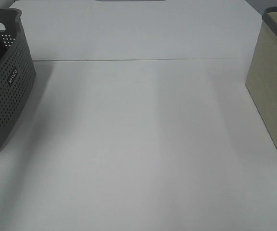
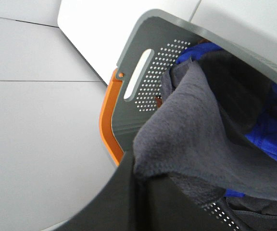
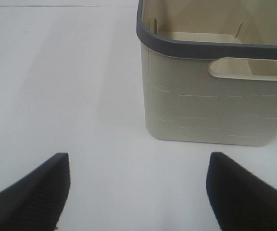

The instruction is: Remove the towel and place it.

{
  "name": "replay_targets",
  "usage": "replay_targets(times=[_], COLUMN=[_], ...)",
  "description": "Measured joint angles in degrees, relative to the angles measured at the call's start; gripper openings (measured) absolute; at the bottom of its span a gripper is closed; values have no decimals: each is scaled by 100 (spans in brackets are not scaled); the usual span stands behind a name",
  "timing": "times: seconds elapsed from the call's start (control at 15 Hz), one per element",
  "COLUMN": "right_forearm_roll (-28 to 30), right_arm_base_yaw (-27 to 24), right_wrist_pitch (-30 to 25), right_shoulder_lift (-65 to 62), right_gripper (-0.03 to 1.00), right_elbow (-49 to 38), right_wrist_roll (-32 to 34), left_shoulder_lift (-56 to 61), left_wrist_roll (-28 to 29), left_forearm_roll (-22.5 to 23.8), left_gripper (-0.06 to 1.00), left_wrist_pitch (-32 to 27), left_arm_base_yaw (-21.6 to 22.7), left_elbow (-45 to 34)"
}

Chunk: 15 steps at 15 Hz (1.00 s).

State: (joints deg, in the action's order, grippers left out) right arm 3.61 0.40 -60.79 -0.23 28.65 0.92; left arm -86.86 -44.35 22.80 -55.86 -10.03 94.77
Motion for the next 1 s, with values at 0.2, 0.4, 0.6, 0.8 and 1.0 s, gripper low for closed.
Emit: replay_targets(times=[0.2,0.4,0.6,0.8,1.0], right_forearm_roll=[0,0,-424,-1455,-3237], right_arm_base_yaw=[0,0,0,0,0], right_wrist_pitch=[0,0,218,1146,2177], right_shoulder_lift=[0,0,321,1083,2246], right_gripper=[76,76,76,76,76], right_elbow=[0,0,74,132,132], right_wrist_roll=[0,0,-229,-1364,-3272], left_shoulder_lift=[6,6,6,-11,-160], left_wrist_roll=[6,6,46,46,80], left_forearm_roll=[6,6,11,11,34], left_gripper=[0,0,0,0,0], left_wrist_pitch=[-309,-407,-481,-407,-80], left_arm_base_yaw=[-304,-573,-1375,-2114,-2934], left_elbow=[837,1369,1908,2045,2057])
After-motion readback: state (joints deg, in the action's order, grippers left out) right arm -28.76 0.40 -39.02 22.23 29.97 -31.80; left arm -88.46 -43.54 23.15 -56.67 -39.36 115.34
